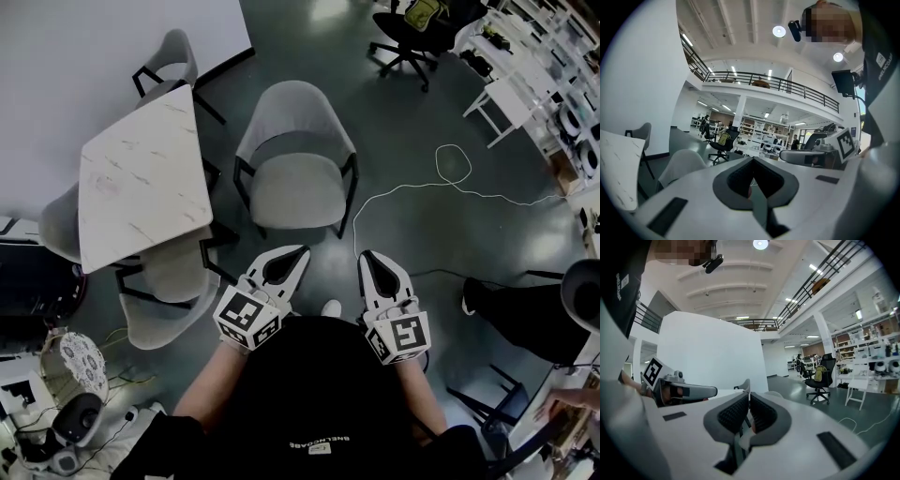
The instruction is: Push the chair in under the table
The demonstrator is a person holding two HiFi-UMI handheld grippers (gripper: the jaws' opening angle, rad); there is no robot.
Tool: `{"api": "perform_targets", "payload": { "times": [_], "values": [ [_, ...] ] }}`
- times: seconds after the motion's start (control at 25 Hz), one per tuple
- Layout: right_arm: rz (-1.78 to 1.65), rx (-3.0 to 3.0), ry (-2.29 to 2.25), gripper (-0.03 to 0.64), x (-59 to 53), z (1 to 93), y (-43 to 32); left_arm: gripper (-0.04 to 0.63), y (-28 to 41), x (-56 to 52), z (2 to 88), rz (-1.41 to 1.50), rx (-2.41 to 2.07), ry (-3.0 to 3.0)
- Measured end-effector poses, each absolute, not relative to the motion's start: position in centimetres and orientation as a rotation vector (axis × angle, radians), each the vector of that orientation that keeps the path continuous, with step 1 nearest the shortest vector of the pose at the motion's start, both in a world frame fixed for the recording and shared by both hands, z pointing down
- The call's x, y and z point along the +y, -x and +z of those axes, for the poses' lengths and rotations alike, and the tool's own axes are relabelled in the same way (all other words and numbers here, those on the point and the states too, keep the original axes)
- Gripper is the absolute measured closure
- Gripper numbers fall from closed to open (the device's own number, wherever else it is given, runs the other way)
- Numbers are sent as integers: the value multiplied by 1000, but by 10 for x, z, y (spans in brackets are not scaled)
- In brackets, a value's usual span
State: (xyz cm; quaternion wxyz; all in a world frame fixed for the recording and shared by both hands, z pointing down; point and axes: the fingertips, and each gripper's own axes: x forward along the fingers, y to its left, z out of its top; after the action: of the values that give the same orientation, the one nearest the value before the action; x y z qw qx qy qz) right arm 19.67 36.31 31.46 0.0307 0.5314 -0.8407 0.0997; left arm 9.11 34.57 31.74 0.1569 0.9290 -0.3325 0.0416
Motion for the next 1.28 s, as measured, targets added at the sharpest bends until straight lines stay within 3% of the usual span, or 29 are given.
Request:
{"api": "perform_targets", "payload": {
  "times": [0.68, 1.28],
  "values": [
    [393, -2610, -1580, 597, 347, 341, -249, 592, -121, 343, 342, 180, -1129, -2569],
    [364, -2546, -1510, 595, 238, 361, -205, 592, -78, 228, 362, 190, -1105, -2542]
  ]
}}
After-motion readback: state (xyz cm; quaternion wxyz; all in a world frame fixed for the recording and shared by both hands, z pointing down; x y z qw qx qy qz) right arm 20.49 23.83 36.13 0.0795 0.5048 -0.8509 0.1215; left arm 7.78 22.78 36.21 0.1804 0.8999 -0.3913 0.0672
